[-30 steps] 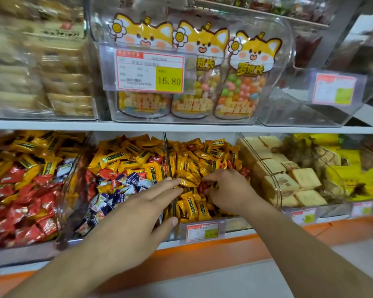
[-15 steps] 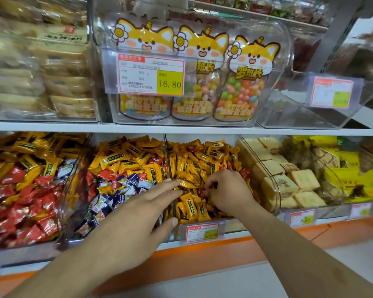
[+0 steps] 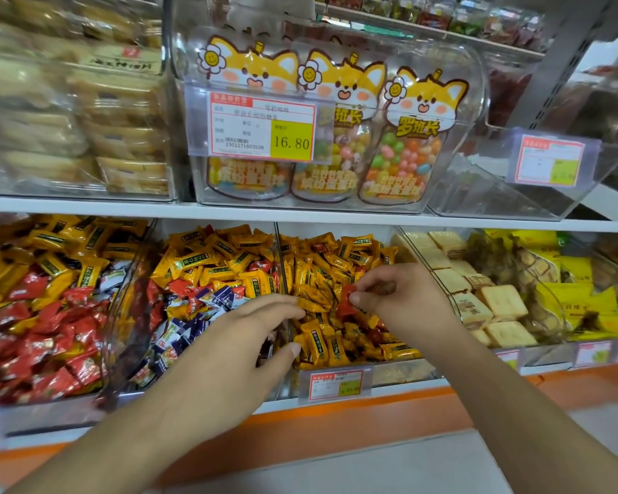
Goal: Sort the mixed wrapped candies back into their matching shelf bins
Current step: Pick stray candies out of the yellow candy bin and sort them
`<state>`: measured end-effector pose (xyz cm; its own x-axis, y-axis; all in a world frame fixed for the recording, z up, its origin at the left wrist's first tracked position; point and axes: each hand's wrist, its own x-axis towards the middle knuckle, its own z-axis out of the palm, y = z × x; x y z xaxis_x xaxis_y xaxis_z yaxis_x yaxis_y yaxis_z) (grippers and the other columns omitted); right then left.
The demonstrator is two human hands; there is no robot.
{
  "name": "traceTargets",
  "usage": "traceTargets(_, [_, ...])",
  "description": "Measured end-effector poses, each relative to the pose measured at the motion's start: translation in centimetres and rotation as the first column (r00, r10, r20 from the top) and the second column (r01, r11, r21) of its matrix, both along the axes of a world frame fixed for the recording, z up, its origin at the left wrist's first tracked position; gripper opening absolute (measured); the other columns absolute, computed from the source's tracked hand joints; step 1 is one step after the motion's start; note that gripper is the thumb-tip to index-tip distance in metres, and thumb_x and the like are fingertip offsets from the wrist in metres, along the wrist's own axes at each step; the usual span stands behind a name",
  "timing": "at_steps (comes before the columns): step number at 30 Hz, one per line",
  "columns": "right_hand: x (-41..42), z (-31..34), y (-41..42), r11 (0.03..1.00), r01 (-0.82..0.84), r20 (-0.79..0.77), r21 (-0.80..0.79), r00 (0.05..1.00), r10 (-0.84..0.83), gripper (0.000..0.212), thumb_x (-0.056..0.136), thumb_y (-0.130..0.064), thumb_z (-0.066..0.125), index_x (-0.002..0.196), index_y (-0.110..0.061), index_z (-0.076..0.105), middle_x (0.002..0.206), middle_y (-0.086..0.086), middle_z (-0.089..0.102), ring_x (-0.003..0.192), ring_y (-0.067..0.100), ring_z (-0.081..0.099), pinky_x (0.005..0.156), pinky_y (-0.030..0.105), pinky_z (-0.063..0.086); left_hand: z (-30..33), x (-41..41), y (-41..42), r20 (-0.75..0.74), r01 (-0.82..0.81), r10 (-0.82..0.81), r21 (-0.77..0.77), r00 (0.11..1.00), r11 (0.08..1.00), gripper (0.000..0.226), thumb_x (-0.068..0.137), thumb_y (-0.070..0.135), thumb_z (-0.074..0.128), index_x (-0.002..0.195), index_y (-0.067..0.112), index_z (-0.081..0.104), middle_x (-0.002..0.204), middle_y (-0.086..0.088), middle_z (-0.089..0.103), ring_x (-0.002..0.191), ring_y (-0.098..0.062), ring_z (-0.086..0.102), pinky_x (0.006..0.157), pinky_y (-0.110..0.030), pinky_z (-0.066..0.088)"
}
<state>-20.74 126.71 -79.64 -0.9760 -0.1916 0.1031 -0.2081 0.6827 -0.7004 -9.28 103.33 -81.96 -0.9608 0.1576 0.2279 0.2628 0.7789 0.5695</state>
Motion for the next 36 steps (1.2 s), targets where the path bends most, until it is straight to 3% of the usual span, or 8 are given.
traceTargets(4, [3.0,2.0,-2.6,0.969,-0.168,0.07,-0.183,0.98,0.184,0.007,0.087,-0.028,0.082,0.081,-0.027,0.078,0.08,-0.004,0.074,0.078,0.016,0.069,0.067,0.029,0.057,1.2,0.6,0.0,0.015,-0.11,0.109,0.199,0.994,0.974,0.047,0.092,0.051,0.065,0.137,0.051,0.05,0.126,0.041,0.053,0.113,0.025,0.047,0.088,0.004,0.036])
traceTargets(9, [5.8,2.9,-5.9,0.884,-0.308,0.099,-0.353,0.927,0.362,0.004,0.09,-0.018,0.079,0.089,-0.02,0.082,0.084,0.0,0.077,0.083,0.016,0.071,0.074,0.02,0.056,3.1,1.5,-1.0,0.128,-0.191,0.147,0.486,0.981,0.853,0.03,0.086,0.033,0.08,0.114,0.04,0.068,0.095,0.015,0.07,0.091,-0.003,0.071,0.082,-0.028,0.06])
traceTargets(14, [6.2,2.9,-7.7,0.916,-0.255,0.149,-0.31,0.938,0.312,0.013,0.096,-0.025,0.072,0.093,-0.033,0.082,0.089,-0.012,0.077,0.084,-0.002,0.069,0.067,0.006,0.048,4.3,3.0,-7.1,0.039,-0.442,0.442,0.16,0.896,0.883,0.027,0.089,0.037,0.078,0.113,0.044,0.069,0.093,0.023,0.066,0.089,0.006,0.063,0.082,-0.015,0.052])
traceTargets(18, [6.1,2.8,-8.3,0.93,-0.239,0.152,-0.278,0.945,0.288,0.014,0.097,-0.021,0.069,0.094,-0.029,0.081,0.086,-0.003,0.075,0.053,-0.007,0.061,0.049,0.008,0.042,5.1,4.4,-13.0,-0.043,-0.593,0.592,-0.034,0.805,0.804,0.041,0.093,0.031,0.072,0.132,0.04,0.062,0.113,0.008,0.072,0.088,-0.013,0.067,0.083,-0.03,0.055])
traceTargets(20, [5.8,2.6,-8.4,0.937,-0.247,0.133,-0.249,0.949,0.286,0.014,0.096,-0.023,0.072,0.093,-0.033,0.081,0.09,-0.007,0.076,0.072,-0.004,0.068,0.065,0.011,0.046,4.7,4.7,-14.4,-0.005,-0.607,0.614,-0.162,0.789,0.778,0.059,0.093,0.035,0.071,0.147,0.039,0.049,0.134,0.002,0.067,0.082,-0.02,0.062,0.076,-0.029,0.047])
traceTargets(24, [3.8,2.1,-6.9,0.958,-0.187,0.066,-0.216,0.976,0.205,0.014,0.095,-0.023,0.074,0.094,-0.035,0.079,0.092,-0.014,0.075,0.094,0.002,0.069,0.081,0.023,0.049,4.0,4.2,-13.6,-0.019,-0.483,0.485,-0.142,0.874,0.864,0.067,0.094,0.04,0.069,0.154,0.034,0.041,0.158,0.01,0.045,0.14,-0.016,0.048,0.11,-0.027,0.038])
traceTargets(31, [-1.0,-1.2,-0.7,0.997,-0.069,-0.032,-0.021,0.997,0.068,0.034,0.093,-0.001,0.067,0.088,-0.035,0.075,0.087,-0.007,0.075,0.09,0.013,0.071,0.083,0.04,0.061,2.6,1.8,-5.7,0.022,-0.078,0.082,-0.12,0.996,0.99,0.063,0.103,0.05,0.05,0.158,0.049,0.019,0.161,0.038,0.009,0.148,0.014,0.01,0.109,-0.002,0.003])
traceTargets(36, [-1.6,-3.1,0.0,0.92,-0.221,0.051,0.324,0.975,0.216,0.037,0.095,-0.008,0.062,0.103,-0.043,0.073,0.104,-0.025,0.07,0.098,-0.008,0.061,0.09,0.012,0.051,0.9,0.4,-0.9,0.058,0.116,-0.109,-0.155,0.992,0.981,0.067,0.106,0.054,0.04,0.16,0.05,0.0,0.16,0.04,-0.015,0.147,0.016,-0.014,0.123,-0.016,0.003])
